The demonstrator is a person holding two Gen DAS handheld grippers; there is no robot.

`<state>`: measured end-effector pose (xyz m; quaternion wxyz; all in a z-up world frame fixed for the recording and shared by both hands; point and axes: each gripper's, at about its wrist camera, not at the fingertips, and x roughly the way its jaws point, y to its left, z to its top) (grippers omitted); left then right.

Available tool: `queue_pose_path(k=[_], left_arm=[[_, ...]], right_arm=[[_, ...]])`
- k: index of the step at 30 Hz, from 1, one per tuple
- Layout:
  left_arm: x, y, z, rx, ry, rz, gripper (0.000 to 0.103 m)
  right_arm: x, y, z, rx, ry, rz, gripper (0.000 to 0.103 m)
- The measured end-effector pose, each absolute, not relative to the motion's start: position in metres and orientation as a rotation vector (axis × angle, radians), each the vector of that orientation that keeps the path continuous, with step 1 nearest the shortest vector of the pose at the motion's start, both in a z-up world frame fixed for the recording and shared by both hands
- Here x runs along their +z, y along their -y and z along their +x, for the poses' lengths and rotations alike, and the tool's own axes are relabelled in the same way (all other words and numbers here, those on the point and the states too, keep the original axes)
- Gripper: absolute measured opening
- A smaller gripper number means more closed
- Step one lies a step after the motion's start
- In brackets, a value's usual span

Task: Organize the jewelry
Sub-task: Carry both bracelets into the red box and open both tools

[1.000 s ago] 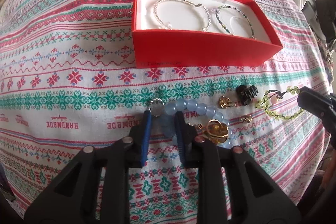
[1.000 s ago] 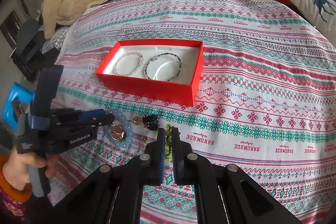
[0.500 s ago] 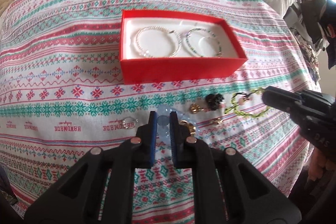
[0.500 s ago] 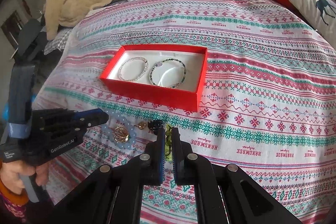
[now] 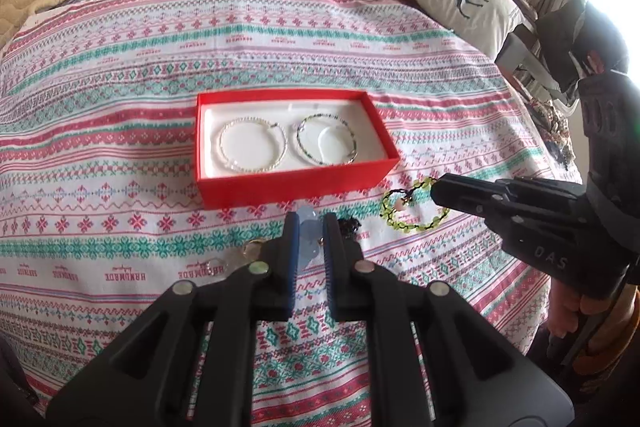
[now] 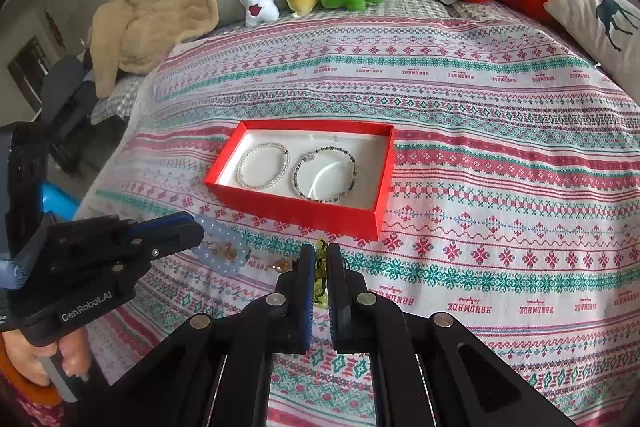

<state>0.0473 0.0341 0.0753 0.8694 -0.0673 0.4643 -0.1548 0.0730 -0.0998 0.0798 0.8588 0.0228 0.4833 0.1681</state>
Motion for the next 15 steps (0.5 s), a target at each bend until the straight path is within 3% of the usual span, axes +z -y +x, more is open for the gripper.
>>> queue_pose_path(k=[15], left_arm=[[0.106, -0.034, 0.081, -0.324, -0.842, -0.233, 0.013]], right_arm=[[0.102, 0.106, 0.098, 0.326, -0.932, 0.114, 0.006]])
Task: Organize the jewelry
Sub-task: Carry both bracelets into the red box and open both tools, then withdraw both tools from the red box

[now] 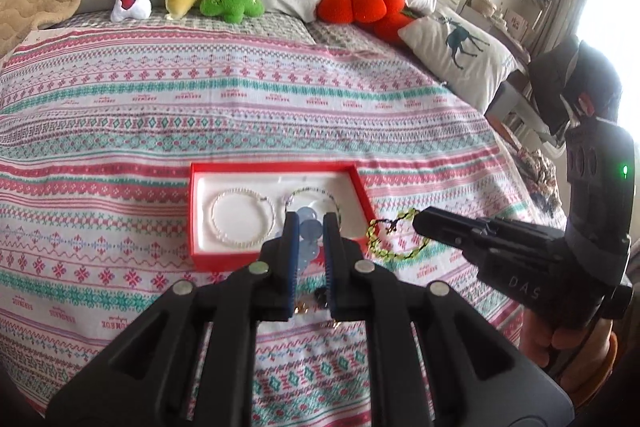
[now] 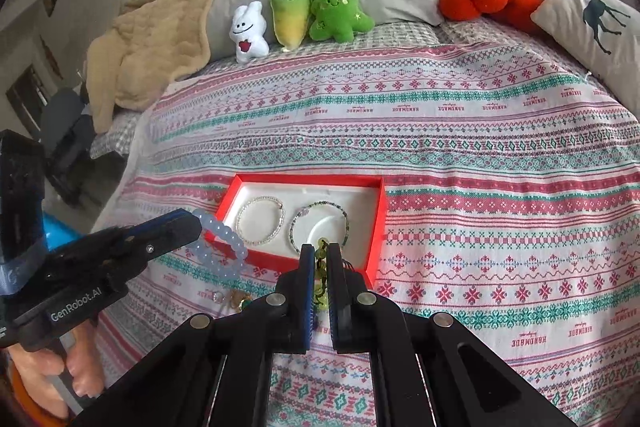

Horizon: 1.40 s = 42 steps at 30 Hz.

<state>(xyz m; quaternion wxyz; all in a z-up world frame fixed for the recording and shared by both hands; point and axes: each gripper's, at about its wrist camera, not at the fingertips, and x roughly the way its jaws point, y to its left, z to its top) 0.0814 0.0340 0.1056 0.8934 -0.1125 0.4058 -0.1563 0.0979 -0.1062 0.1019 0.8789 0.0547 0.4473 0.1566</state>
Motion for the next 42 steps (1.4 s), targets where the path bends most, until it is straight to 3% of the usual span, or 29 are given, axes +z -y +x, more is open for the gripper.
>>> queue_pose_path(k=[9, 18, 33, 35, 37, 39, 42], left_arm=[[0.082, -0.046, 0.118, -0.31, -0.832, -0.368, 0.013], [0.047, -0.061, 0.129, -0.186, -0.925, -0.283, 0.013], [0.038, -0.058, 0.13, -0.138, -0.946, -0.181, 0.013], [0.039, -0.058, 0.13, -0.139, -0.944, -0.174, 0.013], [0.041, -0.056, 0.129, -0.139, -0.935, -0.163, 0.013], [0.045, -0.054, 0.128, -0.143, -0.932, -0.149, 0.019], [0.054, -0.052, 0.123, -0.148, -0.911, -0.118, 0.04]], right_arm=[[0.108, 0.105, 0.118, 0.287, -0.868, 0.127, 0.006], [0.098, 0.087, 0.139, 0.318, -0.893, 0.153, 0.006], [0.05, 0.086, 0.162, 0.29, -1.002, 0.148, 0.006], [0.048, 0.089, 0.163, 0.285, -1.003, 0.154, 0.007], [0.049, 0.09, 0.164, 0.286, -1.006, 0.153, 0.014], [0.051, 0.09, 0.163, 0.284, -1.014, 0.136, 0.014], [0.054, 0.089, 0.158, 0.292, -1.02, 0.114, 0.014]])
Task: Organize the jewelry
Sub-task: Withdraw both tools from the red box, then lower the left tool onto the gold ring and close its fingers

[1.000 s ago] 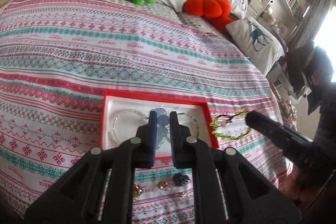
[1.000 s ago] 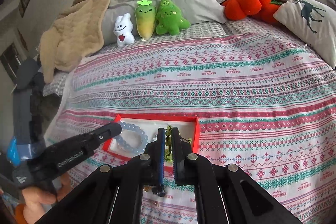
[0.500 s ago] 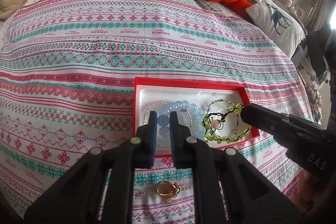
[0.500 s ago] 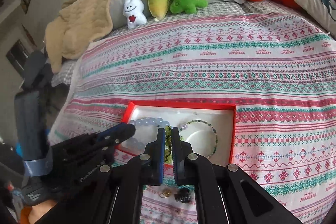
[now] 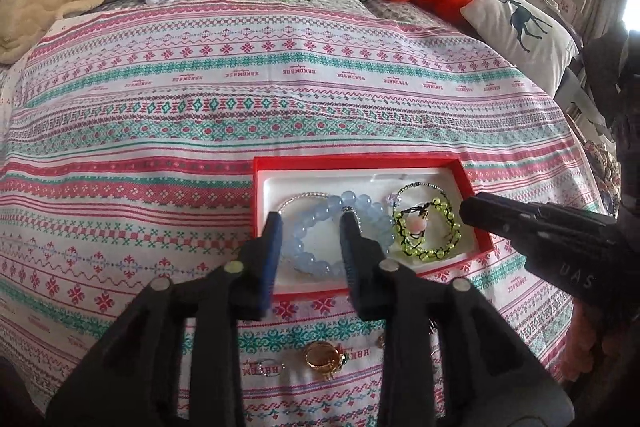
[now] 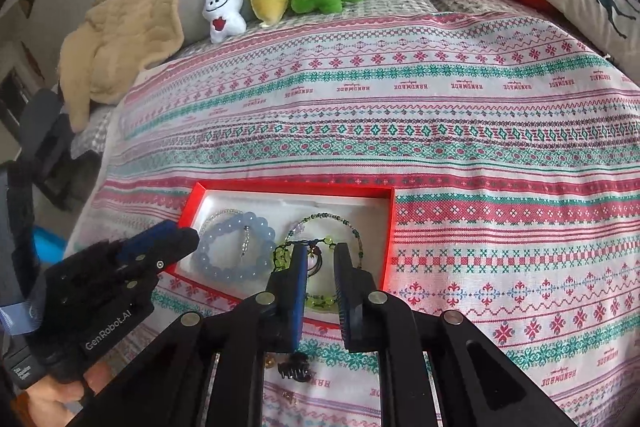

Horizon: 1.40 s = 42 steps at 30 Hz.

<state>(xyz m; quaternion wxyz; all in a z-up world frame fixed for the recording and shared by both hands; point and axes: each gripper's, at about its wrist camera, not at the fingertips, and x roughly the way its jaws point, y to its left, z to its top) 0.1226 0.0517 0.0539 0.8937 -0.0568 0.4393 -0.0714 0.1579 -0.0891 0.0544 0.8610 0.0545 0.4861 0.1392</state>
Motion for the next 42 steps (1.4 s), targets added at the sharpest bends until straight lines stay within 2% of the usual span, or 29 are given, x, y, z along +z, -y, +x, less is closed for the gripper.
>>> queue_pose_path(k=[1, 5, 10, 15, 17, 18, 19, 42], left_arm=[[0.057, -0.051, 0.121, -0.146, -0.904, -0.106, 0.046], [0.065, -0.052, 0.112, -0.139, -0.896, -0.075, 0.056], [0.07, -0.058, 0.098, -0.112, -0.898, -0.043, 0.074], [0.07, -0.061, 0.083, -0.094, -0.921, -0.024, 0.081], [0.068, -0.064, 0.078, -0.092, -0.941, -0.027, 0.082], [0.067, -0.065, 0.075, -0.092, -0.95, -0.03, 0.082], [0.066, -0.066, 0.073, -0.091, -0.96, -0.032, 0.082], [0.013, -0.066, 0.04, -0.134, -1.127, 0.02, 0.083]], right_arm=[[0.056, 0.09, 0.156, 0.291, -1.019, 0.111, 0.014], [0.061, 0.093, 0.149, 0.275, -1.015, 0.1, 0.016], [0.066, 0.094, 0.139, 0.265, -1.023, 0.077, 0.018], [0.068, 0.093, 0.125, 0.261, -1.029, 0.043, 0.025], [0.067, 0.094, 0.119, 0.252, -1.038, 0.033, 0.04], [0.066, 0.095, 0.115, 0.248, -1.041, 0.034, 0.065], [0.067, 0.096, 0.111, 0.241, -1.039, 0.039, 0.078], [0.032, 0.116, 0.073, 0.176, -1.153, -0.06, 0.079]])
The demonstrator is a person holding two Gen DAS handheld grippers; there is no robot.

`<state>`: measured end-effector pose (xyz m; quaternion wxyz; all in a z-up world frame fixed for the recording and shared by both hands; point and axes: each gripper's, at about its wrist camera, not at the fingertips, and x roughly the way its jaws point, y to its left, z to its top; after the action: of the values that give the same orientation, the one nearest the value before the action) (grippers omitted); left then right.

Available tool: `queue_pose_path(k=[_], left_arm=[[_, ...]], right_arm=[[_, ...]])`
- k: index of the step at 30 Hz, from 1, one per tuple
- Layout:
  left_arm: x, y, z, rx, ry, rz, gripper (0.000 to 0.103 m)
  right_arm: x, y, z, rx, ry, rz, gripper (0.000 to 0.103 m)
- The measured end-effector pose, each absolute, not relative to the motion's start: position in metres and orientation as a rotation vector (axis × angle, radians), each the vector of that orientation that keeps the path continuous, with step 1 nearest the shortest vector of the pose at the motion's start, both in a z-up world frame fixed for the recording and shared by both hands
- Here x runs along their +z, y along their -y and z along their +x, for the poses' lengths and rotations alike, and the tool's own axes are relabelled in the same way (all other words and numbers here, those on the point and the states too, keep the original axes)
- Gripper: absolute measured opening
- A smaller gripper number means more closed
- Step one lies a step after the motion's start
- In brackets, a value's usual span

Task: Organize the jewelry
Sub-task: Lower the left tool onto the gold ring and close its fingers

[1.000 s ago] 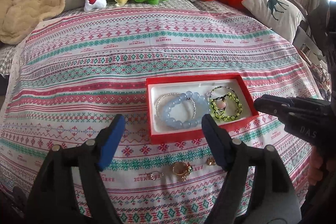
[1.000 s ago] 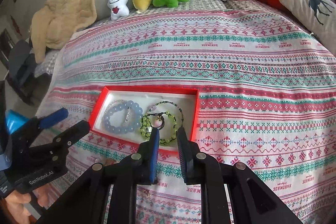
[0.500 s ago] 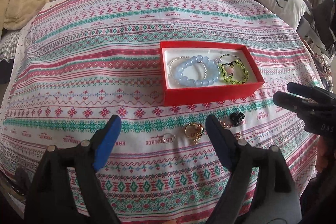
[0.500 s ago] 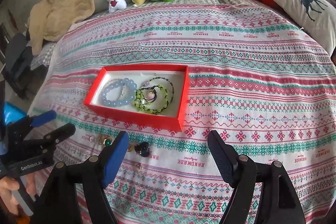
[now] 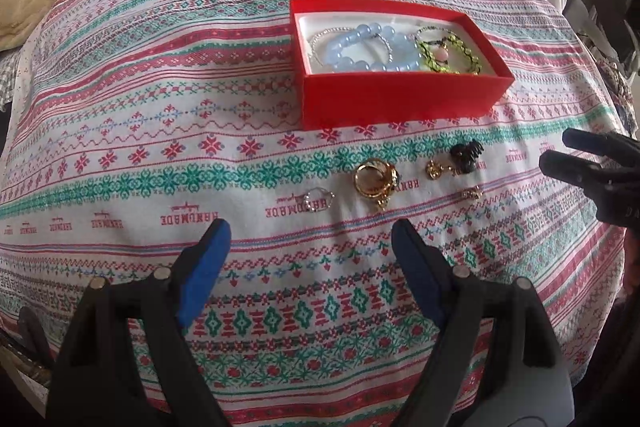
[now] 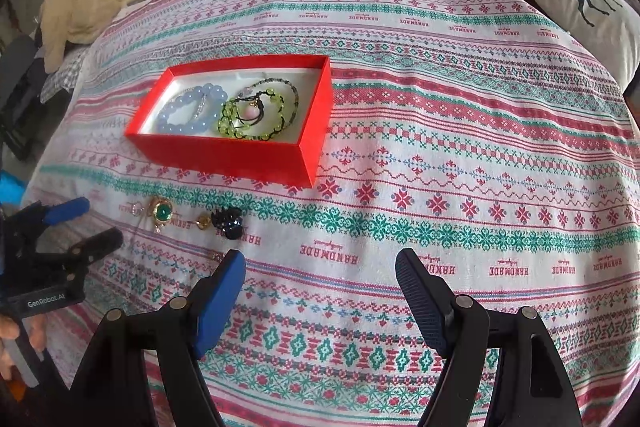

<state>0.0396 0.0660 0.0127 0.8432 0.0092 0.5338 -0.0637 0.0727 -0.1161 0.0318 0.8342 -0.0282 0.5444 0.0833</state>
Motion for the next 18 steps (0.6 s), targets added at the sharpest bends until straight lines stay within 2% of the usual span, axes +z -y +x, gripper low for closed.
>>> queue_pose_path(k=[6, 18], left_arm=[[0.006, -0.048, 0.038, -0.219, -1.119, 0.043, 0.083], [0.0, -0.036, 0.06, -0.298, -1.095, -0.037, 0.06]], right_arm=[[0.021, 0.113, 0.071, 0.174, -1.184, -0.101, 0.079], [0.015, 0.105, 0.076, 0.197, -1.199, -0.121, 0.079]])
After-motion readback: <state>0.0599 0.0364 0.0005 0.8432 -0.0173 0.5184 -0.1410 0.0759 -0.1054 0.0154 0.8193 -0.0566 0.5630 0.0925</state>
